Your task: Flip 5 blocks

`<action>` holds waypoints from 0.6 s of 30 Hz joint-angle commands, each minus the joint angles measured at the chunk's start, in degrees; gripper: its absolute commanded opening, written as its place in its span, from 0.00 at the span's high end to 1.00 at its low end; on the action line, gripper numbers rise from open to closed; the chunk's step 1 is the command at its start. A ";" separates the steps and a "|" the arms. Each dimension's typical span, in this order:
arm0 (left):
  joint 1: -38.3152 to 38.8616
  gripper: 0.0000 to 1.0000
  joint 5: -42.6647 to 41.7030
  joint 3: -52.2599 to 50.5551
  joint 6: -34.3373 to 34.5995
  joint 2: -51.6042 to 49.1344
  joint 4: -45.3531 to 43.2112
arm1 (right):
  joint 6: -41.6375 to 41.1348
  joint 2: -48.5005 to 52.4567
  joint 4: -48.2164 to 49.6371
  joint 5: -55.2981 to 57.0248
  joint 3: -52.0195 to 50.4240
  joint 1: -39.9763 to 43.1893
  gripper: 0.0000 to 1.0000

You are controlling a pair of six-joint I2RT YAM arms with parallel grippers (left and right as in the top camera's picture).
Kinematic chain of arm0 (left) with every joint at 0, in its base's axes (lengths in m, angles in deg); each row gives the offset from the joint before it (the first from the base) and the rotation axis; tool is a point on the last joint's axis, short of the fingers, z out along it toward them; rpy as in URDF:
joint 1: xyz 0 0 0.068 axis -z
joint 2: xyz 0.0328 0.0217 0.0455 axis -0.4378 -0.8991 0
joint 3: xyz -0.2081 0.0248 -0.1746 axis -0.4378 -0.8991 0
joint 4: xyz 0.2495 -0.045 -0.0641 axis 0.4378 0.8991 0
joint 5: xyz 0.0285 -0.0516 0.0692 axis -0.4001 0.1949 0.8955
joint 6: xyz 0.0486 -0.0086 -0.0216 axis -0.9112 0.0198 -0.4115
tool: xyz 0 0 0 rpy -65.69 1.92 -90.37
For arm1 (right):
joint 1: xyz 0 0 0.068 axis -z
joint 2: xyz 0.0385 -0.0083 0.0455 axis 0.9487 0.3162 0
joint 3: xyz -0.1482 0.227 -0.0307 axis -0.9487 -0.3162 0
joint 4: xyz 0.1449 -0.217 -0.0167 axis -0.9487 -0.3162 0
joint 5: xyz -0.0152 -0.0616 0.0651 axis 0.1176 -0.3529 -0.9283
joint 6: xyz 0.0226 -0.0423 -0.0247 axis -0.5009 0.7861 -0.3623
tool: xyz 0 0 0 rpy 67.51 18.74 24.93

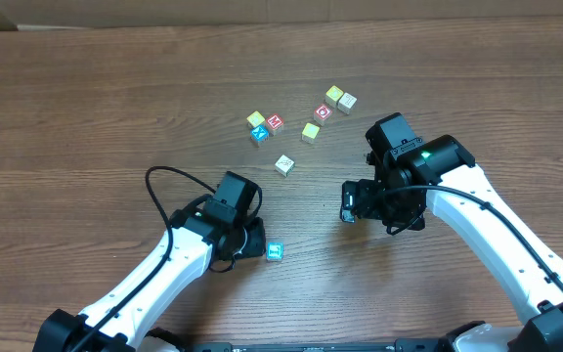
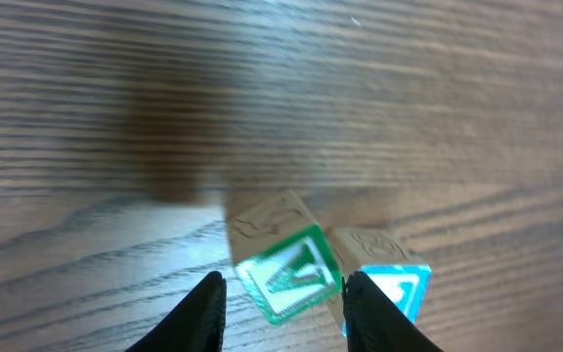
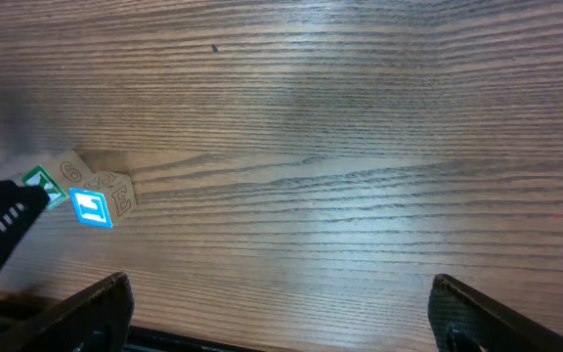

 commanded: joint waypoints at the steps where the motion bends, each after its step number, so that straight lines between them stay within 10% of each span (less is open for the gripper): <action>1: -1.90 0.66 1.99 -0.44 6.25 -0.24 -0.09 | -0.07 -0.24 0.13 0.37 -0.22 -0.31 0.03; 10: -2.62 0.66 2.10 -0.46 7.67 -0.28 -3.34 | -0.07 -0.24 0.55 0.37 -0.22 -0.31 0.03; 18: -2.58 0.96 0.20 -0.46 9.57 -7.50 -7.96 | -0.04 -0.24 0.44 0.39 -0.22 -0.31 0.03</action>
